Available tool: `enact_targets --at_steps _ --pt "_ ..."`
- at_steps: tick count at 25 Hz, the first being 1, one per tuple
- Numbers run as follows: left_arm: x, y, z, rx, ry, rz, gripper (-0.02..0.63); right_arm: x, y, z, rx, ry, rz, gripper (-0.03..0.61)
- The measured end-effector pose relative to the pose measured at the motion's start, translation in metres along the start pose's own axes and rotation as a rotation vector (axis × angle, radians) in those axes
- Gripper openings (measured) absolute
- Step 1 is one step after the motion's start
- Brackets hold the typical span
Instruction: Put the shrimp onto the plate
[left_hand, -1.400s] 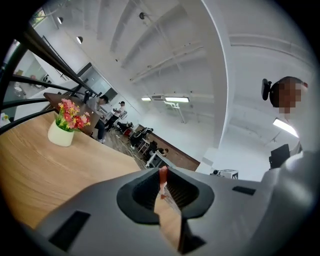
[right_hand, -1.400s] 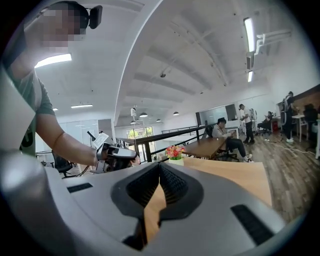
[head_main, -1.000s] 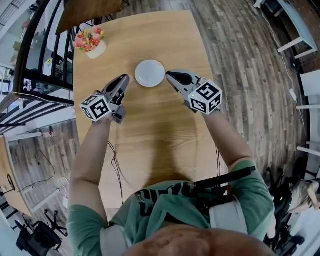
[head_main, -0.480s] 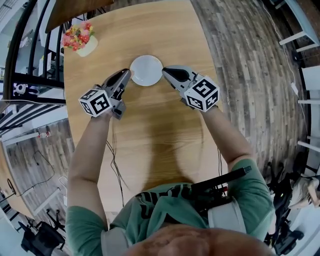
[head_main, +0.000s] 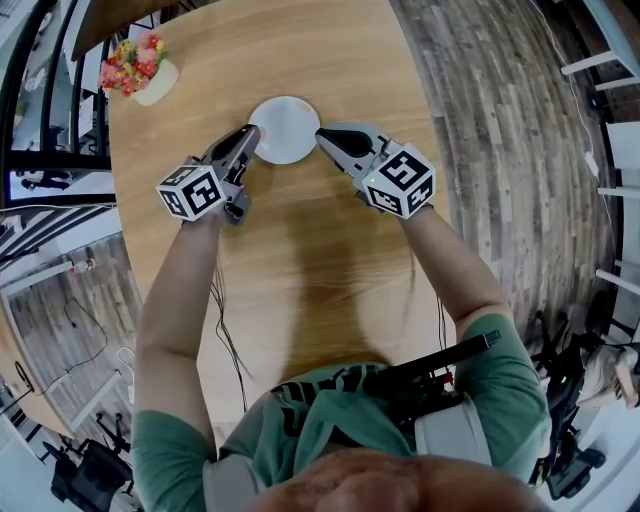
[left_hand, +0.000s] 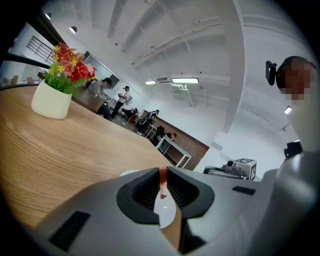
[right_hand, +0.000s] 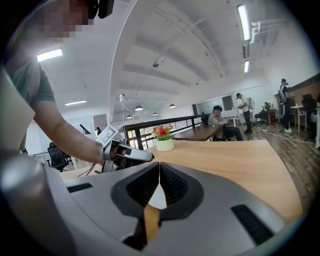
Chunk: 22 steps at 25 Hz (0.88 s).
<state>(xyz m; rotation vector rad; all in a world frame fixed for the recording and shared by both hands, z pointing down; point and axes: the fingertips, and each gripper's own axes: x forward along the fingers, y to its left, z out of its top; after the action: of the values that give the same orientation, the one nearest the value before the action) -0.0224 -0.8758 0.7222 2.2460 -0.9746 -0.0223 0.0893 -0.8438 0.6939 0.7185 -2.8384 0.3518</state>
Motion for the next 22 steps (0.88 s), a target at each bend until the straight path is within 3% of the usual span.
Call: enact_targets --at_steps 11,19,20,22 --pt "0.023 0.021 -0.03 0.08 0.138 0.071 0.048 0.002 -0.003 -0.014 0.016 0.004 0.004 0.008" --pt "0.031 0.023 -0.031 0.087 0.159 0.075 0.049 0.002 -0.003 -0.016 0.017 0.007 0.008 0.008" --pt "0.031 0.023 -0.031 0.087 0.16 0.077 0.055 0.002 -0.003 -0.015 0.017 0.005 0.009 0.008" --pt "0.032 0.023 -0.03 0.087 0.158 0.077 0.138 0.002 -0.003 -0.014 0.016 0.001 0.01 0.008"
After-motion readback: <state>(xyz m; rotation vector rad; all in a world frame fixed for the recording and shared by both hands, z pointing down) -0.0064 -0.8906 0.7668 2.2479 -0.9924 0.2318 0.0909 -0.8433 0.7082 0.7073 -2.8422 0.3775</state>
